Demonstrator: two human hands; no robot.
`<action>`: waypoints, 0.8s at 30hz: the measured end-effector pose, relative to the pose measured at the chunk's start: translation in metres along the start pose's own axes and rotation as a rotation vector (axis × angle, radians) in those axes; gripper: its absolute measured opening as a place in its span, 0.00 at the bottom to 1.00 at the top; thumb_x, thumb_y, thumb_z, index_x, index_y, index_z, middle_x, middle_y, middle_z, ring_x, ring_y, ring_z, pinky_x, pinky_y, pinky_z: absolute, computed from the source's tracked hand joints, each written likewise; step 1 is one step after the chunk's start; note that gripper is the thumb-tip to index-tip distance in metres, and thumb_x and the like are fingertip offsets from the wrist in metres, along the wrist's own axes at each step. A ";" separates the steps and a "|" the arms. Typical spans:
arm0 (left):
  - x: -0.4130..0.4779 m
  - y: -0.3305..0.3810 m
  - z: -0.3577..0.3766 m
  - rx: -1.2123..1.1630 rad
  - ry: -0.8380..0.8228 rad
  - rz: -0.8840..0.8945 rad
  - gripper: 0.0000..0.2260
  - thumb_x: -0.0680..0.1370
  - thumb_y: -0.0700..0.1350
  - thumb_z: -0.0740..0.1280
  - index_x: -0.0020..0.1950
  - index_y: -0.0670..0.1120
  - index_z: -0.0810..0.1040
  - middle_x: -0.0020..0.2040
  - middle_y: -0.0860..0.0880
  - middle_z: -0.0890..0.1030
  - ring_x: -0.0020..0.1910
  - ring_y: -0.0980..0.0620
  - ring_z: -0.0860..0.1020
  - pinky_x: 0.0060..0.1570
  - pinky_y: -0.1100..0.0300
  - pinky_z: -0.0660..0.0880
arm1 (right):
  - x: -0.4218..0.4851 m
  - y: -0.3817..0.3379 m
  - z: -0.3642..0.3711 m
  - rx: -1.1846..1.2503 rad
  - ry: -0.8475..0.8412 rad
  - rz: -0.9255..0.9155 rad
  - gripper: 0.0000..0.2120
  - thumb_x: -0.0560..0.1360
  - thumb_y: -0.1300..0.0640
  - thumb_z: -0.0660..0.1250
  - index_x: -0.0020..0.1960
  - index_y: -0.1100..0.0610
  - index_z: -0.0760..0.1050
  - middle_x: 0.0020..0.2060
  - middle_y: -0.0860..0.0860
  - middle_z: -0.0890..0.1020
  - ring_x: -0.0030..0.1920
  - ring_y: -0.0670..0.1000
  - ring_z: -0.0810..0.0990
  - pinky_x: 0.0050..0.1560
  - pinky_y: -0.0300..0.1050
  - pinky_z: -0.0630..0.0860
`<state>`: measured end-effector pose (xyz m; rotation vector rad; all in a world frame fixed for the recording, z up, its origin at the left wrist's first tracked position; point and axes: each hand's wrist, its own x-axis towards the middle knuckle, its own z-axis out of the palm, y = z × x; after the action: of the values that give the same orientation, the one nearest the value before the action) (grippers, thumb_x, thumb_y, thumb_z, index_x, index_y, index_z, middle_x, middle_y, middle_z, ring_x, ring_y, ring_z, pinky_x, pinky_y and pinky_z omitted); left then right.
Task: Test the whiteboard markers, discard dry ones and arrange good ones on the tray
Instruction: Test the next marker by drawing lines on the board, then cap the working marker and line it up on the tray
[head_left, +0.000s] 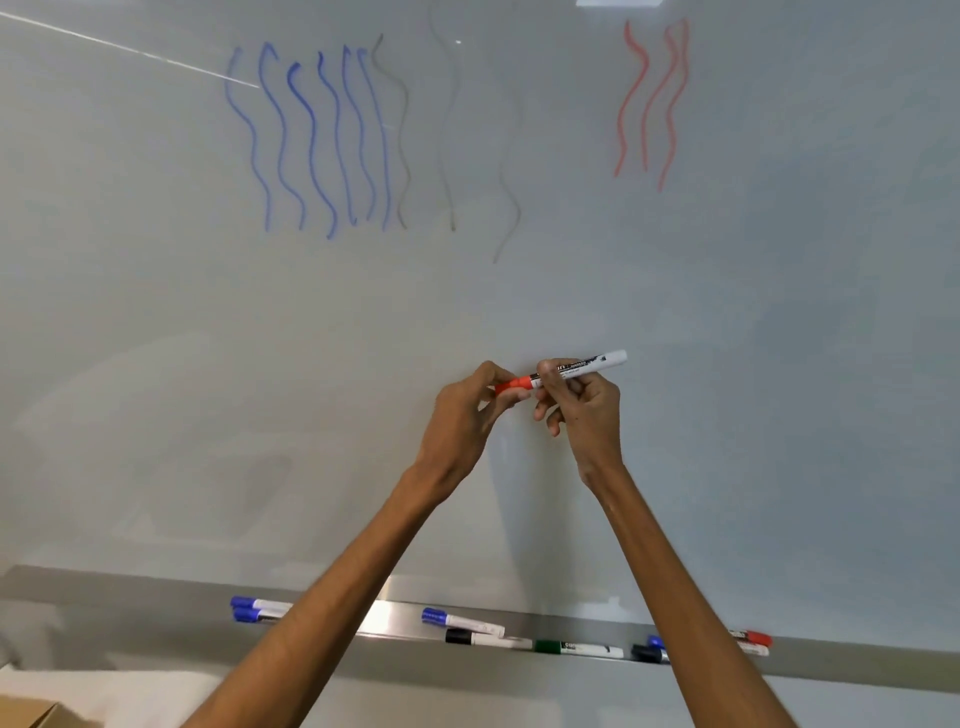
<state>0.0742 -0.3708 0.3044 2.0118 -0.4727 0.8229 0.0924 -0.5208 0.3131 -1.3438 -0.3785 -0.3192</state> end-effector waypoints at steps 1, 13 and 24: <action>-0.002 -0.001 0.001 -0.059 0.013 -0.014 0.08 0.78 0.48 0.70 0.50 0.44 0.80 0.42 0.54 0.82 0.40 0.54 0.82 0.42 0.57 0.78 | -0.001 0.003 -0.001 0.005 0.010 0.023 0.07 0.78 0.56 0.69 0.47 0.60 0.81 0.34 0.52 0.83 0.30 0.50 0.78 0.26 0.39 0.71; -0.017 -0.025 -0.001 0.060 -0.315 -0.021 0.06 0.81 0.38 0.64 0.55 0.41 0.80 0.41 0.47 0.84 0.38 0.59 0.83 0.45 0.58 0.78 | -0.016 0.036 -0.003 -0.024 0.086 0.151 0.09 0.77 0.55 0.71 0.44 0.61 0.82 0.29 0.52 0.81 0.29 0.50 0.79 0.28 0.39 0.73; -0.022 -0.035 -0.005 0.243 -0.374 0.079 0.06 0.80 0.38 0.63 0.51 0.41 0.80 0.39 0.48 0.83 0.36 0.55 0.79 0.40 0.68 0.71 | -0.021 0.048 0.000 0.005 0.071 0.260 0.12 0.76 0.54 0.72 0.42 0.63 0.81 0.30 0.55 0.82 0.29 0.50 0.81 0.28 0.39 0.73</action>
<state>0.0779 -0.3480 0.2703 2.3999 -0.6941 0.5701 0.0948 -0.5113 0.2614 -1.3554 -0.1423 -0.1491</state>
